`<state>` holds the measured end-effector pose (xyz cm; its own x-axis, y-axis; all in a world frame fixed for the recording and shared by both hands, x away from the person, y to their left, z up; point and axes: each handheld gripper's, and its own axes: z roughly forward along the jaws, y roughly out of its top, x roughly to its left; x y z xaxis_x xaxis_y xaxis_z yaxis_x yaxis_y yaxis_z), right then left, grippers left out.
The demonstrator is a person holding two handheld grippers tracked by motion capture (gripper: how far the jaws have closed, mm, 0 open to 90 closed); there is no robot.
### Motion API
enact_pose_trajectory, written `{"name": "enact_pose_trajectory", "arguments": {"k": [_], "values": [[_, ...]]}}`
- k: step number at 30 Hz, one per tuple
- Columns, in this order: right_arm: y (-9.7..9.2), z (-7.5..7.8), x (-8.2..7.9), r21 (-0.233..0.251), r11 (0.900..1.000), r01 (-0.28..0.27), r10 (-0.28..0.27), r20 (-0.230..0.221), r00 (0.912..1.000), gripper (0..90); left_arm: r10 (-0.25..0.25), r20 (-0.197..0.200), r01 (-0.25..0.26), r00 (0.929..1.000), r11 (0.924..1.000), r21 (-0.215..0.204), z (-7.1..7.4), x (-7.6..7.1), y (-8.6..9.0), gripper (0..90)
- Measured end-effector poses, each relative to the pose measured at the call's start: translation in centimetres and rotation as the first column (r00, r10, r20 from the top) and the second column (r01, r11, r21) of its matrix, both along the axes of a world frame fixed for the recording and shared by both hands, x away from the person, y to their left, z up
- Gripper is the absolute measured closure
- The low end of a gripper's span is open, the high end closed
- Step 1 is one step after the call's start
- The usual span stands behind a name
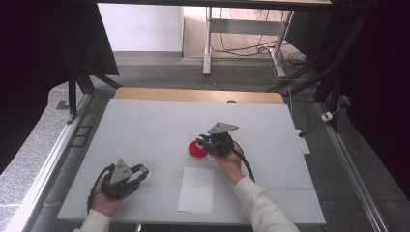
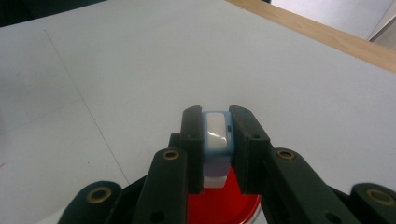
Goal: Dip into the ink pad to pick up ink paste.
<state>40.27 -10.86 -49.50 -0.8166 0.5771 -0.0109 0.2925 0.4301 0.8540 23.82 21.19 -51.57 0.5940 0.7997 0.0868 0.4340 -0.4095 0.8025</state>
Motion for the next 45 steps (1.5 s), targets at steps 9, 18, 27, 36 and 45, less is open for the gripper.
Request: {"name": "enact_pose_trajectory", "arguments": {"k": [9,18,27,36,45], "values": [[-0.6,1.1,-0.5,0.023,0.9996,-0.012,0.012,0.01,0.9999,75.3,0.0,0.0,0.0,1.0,1.0,0.003,0.0,0.0,-0.1,64.8],[-1.4,1.7,-1.0,0.03,0.9993,-0.022,0.022,0.004,0.9997,75.4,0.0,0.004,0.0,1.0,1.0,0.002,0.0,0.0,0.0,64.8],[-2.2,2.7,-1.8,0.068,0.997,-0.037,0.037,0.003,0.9993,75.3,-0.001,0.006,0.001,1.0,1.0,0.002,0.0,0.1,0.0,64.8],[-2.9,3.3,-2.2,0.074,0.9963,-0.043,0.043,0.005,0.9991,75.3,-0.001,0.006,0.001,1.0,1.0,0.006,-0.1,0.1,0.0,64.8],[-3.1,3.6,-2.7,0.075,0.9956,-0.057,0.056,0.011,0.9984,75.3,-0.002,0.011,0.002,0.9999,1.0,0.005,-0.1,0.1,0.0,64.8]]}}
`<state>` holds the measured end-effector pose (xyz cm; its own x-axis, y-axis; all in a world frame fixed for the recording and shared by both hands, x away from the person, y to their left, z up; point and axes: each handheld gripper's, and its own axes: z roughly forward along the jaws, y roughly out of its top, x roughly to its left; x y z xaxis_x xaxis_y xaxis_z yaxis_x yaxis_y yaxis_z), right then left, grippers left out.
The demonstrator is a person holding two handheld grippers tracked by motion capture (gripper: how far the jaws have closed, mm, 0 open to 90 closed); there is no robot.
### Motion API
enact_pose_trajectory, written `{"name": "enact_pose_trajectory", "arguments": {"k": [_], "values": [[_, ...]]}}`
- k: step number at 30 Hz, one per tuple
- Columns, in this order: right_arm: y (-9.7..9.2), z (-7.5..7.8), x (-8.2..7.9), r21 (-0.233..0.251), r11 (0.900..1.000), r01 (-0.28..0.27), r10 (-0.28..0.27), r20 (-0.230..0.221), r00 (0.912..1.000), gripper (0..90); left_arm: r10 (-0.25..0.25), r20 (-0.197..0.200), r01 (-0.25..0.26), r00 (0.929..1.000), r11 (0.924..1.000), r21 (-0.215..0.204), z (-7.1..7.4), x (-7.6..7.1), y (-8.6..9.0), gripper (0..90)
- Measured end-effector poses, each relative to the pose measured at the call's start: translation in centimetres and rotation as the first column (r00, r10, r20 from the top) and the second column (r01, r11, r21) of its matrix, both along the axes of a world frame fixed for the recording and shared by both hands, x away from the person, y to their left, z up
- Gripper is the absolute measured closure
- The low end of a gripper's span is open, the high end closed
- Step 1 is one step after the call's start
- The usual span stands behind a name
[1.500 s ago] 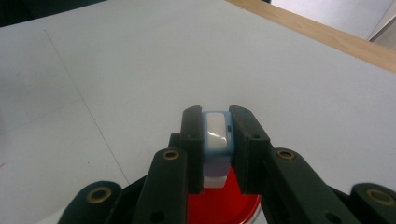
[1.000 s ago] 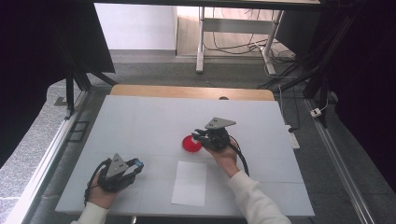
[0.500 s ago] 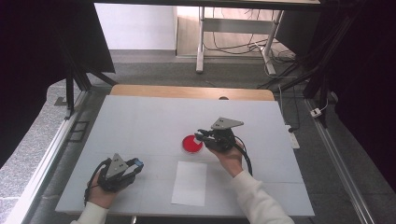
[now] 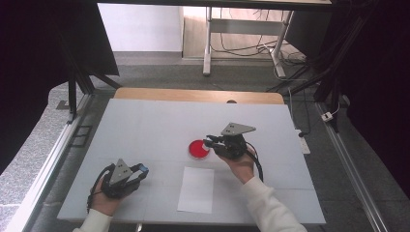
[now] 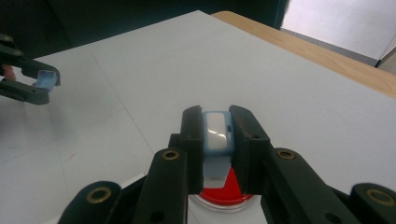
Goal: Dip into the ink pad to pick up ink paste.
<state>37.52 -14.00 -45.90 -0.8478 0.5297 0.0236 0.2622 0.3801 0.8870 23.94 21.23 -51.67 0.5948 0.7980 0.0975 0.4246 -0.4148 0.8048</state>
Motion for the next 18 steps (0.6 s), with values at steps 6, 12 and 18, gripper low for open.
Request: {"name": "enact_pose_trajectory", "arguments": {"k": [6,12,18], "values": [[-0.2,0.3,-0.4,0.005,1.0,-0.008,0.008,0.0,1.0,75.3,-0.004,0.001,0.004,1.0,1.0,0.0,0.0,0.0,0.0,64.8],[-0.4,0.5,-0.7,0.012,0.9998,-0.015,0.015,-0.007,0.9999,75.3,-0.005,0.003,0.005,1.0,1.0,0.0,0.0,0.1,-0.1,64.8],[-0.7,0.7,-1.4,0.012,0.9996,-0.026,0.026,-0.006,0.9996,75.3,-0.008,0.003,0.008,1.0,1.0,0.004,0.0,0.1,-0.1,64.8]]}}
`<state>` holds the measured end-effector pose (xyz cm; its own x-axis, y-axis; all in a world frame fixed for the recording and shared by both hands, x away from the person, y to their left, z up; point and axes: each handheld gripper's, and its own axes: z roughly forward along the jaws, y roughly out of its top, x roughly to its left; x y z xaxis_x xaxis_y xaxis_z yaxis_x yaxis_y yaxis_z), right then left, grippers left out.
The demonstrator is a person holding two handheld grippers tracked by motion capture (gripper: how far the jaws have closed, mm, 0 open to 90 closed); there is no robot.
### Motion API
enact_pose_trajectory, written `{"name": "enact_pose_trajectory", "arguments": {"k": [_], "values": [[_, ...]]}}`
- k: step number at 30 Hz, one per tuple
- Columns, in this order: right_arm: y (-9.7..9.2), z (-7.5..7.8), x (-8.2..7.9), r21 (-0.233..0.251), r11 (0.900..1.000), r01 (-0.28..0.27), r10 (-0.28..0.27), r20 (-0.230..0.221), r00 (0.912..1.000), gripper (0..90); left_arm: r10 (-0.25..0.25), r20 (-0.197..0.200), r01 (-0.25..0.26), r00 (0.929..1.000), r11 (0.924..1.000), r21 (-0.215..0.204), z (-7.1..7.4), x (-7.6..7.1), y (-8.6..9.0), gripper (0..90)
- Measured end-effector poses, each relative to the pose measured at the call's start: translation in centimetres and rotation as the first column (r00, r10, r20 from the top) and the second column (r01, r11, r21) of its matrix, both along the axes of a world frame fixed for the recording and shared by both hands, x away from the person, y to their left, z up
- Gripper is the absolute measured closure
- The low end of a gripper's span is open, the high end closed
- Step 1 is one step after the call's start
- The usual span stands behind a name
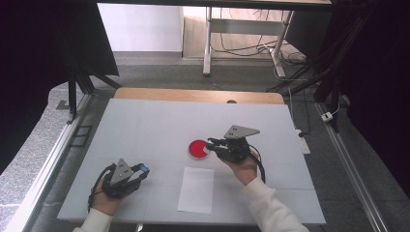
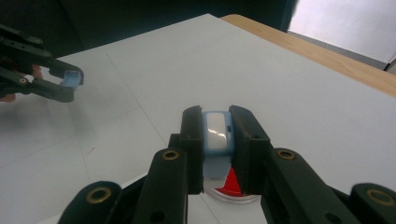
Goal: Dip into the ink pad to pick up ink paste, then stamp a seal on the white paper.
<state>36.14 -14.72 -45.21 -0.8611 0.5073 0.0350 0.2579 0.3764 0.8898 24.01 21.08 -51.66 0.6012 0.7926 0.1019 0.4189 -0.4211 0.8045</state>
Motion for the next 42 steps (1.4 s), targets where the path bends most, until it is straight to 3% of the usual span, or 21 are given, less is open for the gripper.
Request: {"name": "enact_pose_trajectory", "arguments": {"k": [14,42], "values": [[-0.4,0.4,-1.4,0.005,0.9997,-0.025,0.025,0.007,0.9997,75.3,0.003,0.001,-0.003,1.0,1.0,-0.007,0.0,0.2,0.0,64.7],[0.2,-0.1,-3.9,-0.022,0.9937,-0.11,0.109,-0.037,0.9933,75.2,0.004,-0.001,-0.004,1.0,1.0,-0.005,0.1,0.1,0.0,64.7]]}}
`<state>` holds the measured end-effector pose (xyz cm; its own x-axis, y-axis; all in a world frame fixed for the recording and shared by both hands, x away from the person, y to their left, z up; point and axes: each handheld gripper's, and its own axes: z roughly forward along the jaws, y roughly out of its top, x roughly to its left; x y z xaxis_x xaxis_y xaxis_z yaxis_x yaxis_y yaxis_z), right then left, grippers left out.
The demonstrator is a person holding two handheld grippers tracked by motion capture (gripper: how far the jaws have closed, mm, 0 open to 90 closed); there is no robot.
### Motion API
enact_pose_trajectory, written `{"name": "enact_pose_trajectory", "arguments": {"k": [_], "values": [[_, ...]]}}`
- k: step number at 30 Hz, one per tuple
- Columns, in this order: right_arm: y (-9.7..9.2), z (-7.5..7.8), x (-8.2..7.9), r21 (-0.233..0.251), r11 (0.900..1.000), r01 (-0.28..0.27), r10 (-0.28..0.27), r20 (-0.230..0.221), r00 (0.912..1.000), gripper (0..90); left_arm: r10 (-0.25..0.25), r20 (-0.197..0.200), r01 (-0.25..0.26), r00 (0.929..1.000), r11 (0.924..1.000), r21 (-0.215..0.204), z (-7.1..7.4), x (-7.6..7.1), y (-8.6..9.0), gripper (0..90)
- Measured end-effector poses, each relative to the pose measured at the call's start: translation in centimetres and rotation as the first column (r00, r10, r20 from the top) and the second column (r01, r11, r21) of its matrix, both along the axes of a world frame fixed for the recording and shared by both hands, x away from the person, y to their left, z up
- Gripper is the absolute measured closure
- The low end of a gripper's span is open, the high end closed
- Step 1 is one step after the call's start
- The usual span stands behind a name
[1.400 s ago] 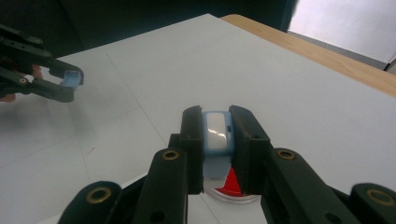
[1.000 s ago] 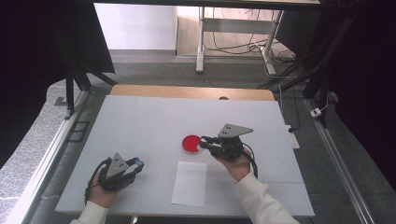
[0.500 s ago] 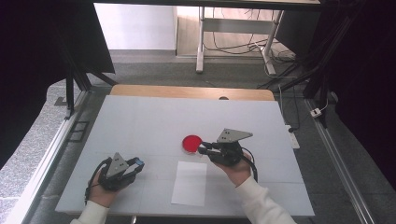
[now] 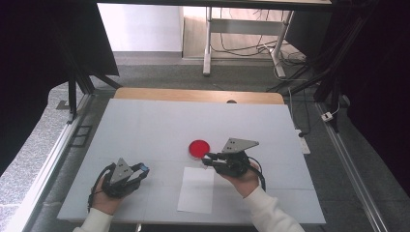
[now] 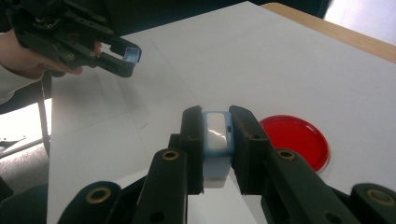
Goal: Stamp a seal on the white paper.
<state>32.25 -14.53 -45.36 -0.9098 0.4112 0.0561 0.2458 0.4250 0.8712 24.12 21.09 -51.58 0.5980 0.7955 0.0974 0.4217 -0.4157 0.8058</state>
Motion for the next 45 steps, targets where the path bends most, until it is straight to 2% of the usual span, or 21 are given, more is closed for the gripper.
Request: {"name": "enact_pose_trajectory", "arguments": {"k": [11,20,33,43,45], "values": [[0.6,-0.7,-1.5,-0.047,0.9968,-0.064,0.064,-0.008,0.9979,75.2,-0.002,-0.004,0.002,1.0,1.0,0.001,-0.1,0.0,0.0,64.6],[1.6,-2.0,-2.2,-0.1,0.9895,-0.104,0.103,-0.012,0.9946,75.2,-0.005,-0.006,0.005,1.0,1.0,0.0,-0.2,0.1,0.0,64.7],[2.1,-3.4,-2.2,-0.134,0.9848,-0.111,0.108,-0.031,0.9937,75.3,-0.004,-0.006,0.004,1.0,1.0,0.002,-0.2,0.1,-0.1,64.7],[2.4,-3.9,-2.3,-0.155,0.9812,-0.115,0.114,-0.017,0.9934,75.2,-0.005,-0.006,0.005,1.0,1.0,0.003,-0.2,0.0,-0.1,64.7],[2.5,-4.1,-2.3,-0.146,0.9824,-0.116,0.114,-0.02,0.9932,75.2,-0.006,-0.006,0.006,1.0,1.0,0.003,-0.2,0.0,-0.1,64.6]]}}
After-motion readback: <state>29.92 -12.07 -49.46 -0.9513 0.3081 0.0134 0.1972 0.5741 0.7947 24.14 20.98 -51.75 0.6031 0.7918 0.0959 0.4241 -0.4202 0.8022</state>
